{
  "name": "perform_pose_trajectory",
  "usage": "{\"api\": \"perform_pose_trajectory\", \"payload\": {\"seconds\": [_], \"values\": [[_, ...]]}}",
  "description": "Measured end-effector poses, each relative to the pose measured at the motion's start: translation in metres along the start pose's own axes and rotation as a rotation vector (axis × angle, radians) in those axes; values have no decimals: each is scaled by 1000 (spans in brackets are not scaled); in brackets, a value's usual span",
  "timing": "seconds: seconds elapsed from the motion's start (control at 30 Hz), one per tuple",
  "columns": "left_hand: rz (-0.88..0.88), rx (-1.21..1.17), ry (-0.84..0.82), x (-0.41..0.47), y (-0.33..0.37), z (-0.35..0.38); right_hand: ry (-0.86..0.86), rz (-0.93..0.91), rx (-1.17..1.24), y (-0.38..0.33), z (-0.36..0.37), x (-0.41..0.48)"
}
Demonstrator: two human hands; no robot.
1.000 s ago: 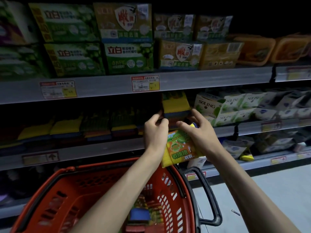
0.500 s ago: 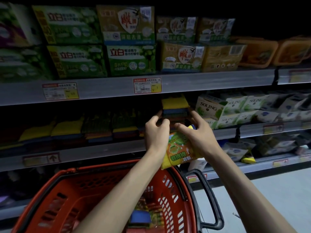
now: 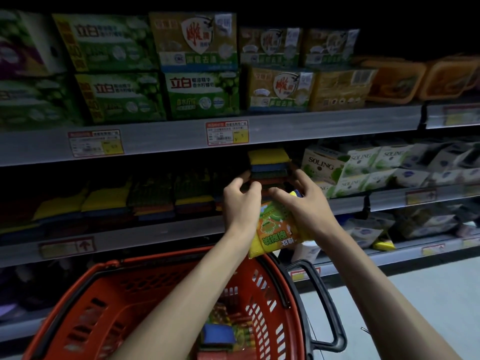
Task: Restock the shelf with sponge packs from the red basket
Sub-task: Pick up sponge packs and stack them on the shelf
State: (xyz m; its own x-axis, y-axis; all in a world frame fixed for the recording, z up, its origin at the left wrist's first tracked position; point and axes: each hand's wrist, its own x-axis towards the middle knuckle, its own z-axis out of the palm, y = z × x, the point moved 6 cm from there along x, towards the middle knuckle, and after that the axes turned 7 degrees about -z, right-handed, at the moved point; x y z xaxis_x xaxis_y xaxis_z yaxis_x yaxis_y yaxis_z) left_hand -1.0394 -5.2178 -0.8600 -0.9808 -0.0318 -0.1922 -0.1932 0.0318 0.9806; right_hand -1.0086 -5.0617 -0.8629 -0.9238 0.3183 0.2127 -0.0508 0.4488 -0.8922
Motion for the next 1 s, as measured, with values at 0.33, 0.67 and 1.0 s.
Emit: {"api": "perform_pose_trajectory", "payload": {"seconds": [0.33, 0.67, 1.0], "values": [[7, 46, 16, 4, -3, -6, 2, -15, -14, -7, -2, -4], [15, 99, 34, 13, -2, -22, -26, -18, -97, -5, -14, -24], [237, 293, -199, -19, 6, -67, 15, 53, -51, -19, -23, -56]]}}
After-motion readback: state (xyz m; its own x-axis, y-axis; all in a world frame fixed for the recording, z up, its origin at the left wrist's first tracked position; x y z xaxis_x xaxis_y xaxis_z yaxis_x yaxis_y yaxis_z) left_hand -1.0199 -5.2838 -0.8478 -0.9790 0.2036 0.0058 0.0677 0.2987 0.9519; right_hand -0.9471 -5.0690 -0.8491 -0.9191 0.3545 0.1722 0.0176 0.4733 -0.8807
